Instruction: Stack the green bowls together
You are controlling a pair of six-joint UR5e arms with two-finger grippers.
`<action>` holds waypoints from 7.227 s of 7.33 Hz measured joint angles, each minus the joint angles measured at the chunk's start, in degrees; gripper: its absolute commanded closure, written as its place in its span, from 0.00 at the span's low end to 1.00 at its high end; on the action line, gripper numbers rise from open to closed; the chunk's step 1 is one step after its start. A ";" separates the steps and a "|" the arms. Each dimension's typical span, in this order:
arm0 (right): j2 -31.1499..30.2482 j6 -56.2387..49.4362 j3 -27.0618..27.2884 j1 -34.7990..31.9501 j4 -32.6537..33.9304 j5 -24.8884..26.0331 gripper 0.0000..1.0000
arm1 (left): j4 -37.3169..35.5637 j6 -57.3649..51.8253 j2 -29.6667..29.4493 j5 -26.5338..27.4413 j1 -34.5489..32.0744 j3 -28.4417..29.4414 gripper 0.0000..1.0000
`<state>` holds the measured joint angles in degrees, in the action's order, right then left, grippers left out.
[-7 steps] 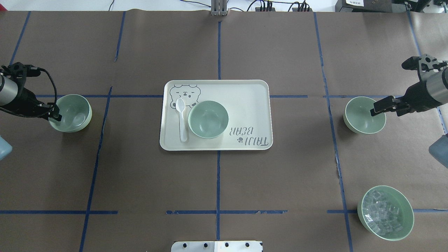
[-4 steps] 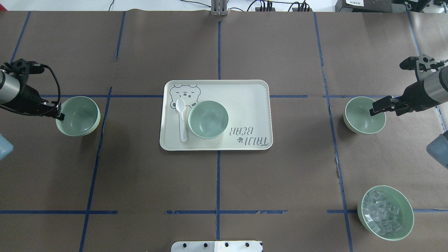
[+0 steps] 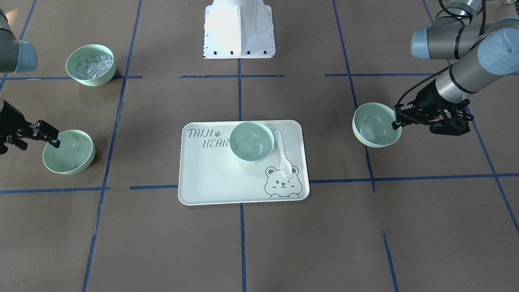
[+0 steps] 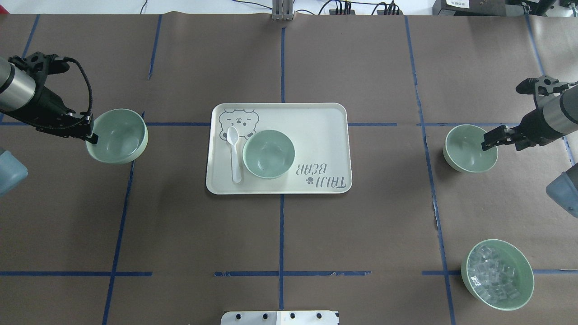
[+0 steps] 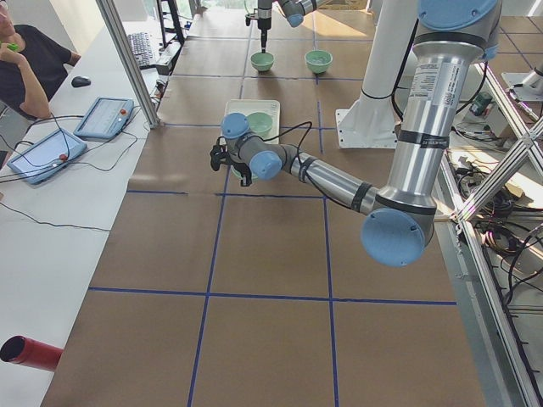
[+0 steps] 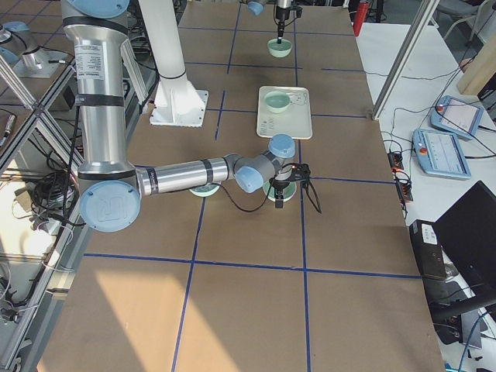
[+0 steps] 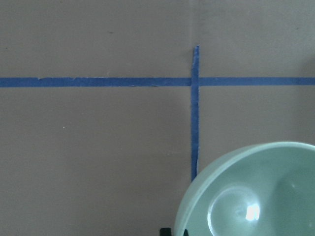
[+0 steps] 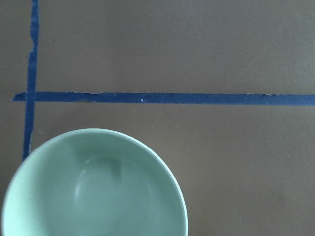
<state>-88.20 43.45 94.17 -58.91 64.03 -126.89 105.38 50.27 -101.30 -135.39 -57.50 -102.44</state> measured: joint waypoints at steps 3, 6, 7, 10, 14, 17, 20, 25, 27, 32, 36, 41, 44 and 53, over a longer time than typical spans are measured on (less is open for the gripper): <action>2.55 0.50 -4.29 1.45 -0.05 0.11 1.00 | -1.07 8.36 -5.34 -0.01 0.28 -0.35 1.00; 2.95 -0.13 -4.62 1.76 -0.07 -0.46 1.00 | -0.94 21.36 -13.18 0.54 6.11 0.95 1.00; 2.77 -0.20 -4.33 1.70 -0.07 -0.94 1.00 | -0.76 25.14 -15.51 1.06 7.96 1.68 1.00; 1.98 -0.75 -3.45 -0.64 -3.45 -4.62 1.00 | -0.19 31.18 -21.34 7.62 15.64 3.95 1.00; 3.47 -0.80 -2.97 -7.24 -4.61 -11.23 1.00 | 2.52 33.21 -23.99 14.98 21.66 7.74 1.00; 3.97 -0.74 -2.94 -7.85 -4.62 -11.75 1.00 | 5.07 33.23 -24.26 16.59 21.83 10.30 0.01; 4.59 -0.28 -2.66 -7.88 -4.62 -11.83 1.00 | 7.30 33.19 -23.92 16.99 21.80 10.13 0.00; 13.18 8.74 -0.41 -3.24 -4.28 -13.13 1.00 | 2.13 28.09 -21.78 13.07 13.45 5.83 0.00; 20.11 18.81 -0.46 3.95 -4.29 -8.82 1.00 | -5.82 17.25 -18.92 12.05 7.84 1.05 0.00; 35.20 31.73 -5.11 18.40 0.50 5.74 1.00 | -11.30 -10.86 -5.49 10.18 -5.52 -4.39 0.00; 36.92 32.04 -5.69 22.73 1.54 9.82 1.00 | -11.17 -15.66 -3.47 8.59 -8.17 -3.78 0.00; 38.79 36.03 -7.57 24.05 1.42 11.02 0.00 | -11.13 -15.73 -3.38 8.56 -8.24 -3.64 0.00; 38.73 36.35 -6.74 22.93 2.93 11.28 0.00 | -11.15 -15.73 -3.28 8.56 -8.27 -3.64 0.00; 11.68 -27.72 4.55 -8.97 24.36 -2.40 0.00 | -17.19 -50.89 3.51 4.40 -26.60 5.99 0.00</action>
<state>-76.52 15.73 98.72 -67.88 88.39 -129.29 88.20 -0.62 -97.79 -130.99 -84.10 -96.46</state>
